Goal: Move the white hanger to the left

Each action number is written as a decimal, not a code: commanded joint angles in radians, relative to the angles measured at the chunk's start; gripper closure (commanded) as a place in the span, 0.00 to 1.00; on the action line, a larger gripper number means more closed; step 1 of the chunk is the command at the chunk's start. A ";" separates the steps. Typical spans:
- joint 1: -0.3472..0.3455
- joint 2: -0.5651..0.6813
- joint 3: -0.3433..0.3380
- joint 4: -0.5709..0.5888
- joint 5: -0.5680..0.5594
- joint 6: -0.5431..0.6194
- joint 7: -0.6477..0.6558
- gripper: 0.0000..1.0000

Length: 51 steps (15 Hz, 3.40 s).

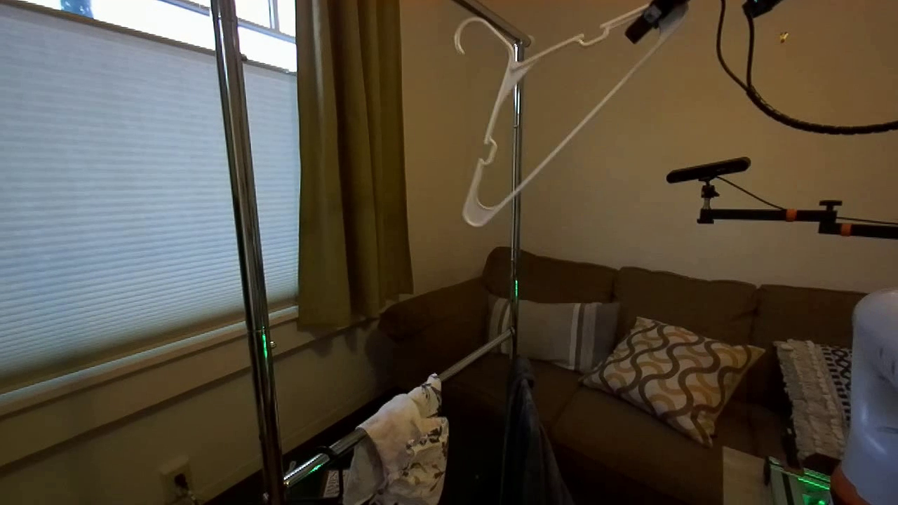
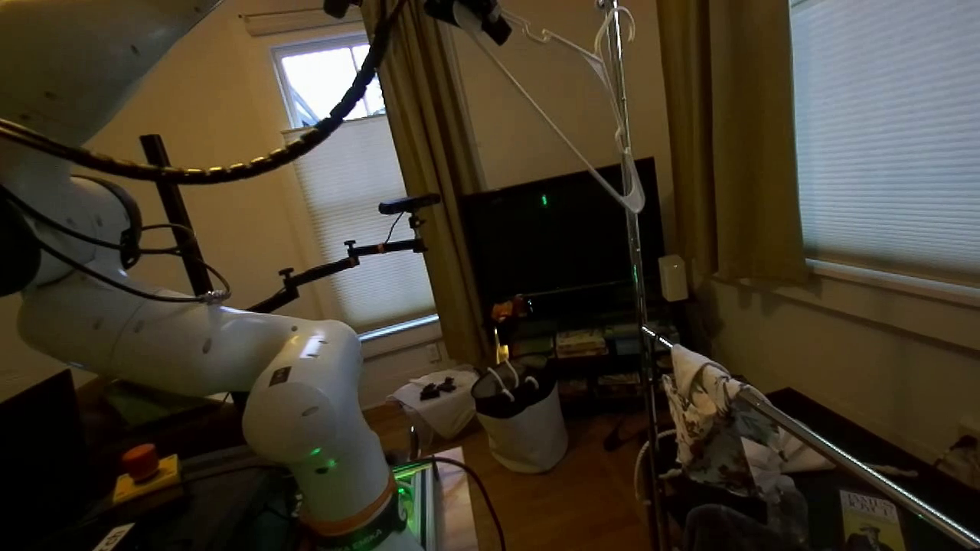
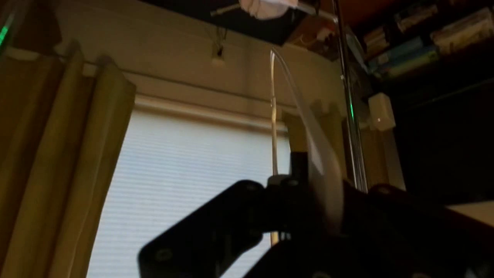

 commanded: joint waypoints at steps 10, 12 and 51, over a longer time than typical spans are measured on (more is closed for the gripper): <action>0.006 0.021 0.401 -0.028 -0.009 0.636 0.477 0.99; 0.063 0.027 0.371 -0.025 -0.016 0.644 0.475 0.95; 0.085 0.510 0.436 0.316 -0.179 0.599 0.585 0.99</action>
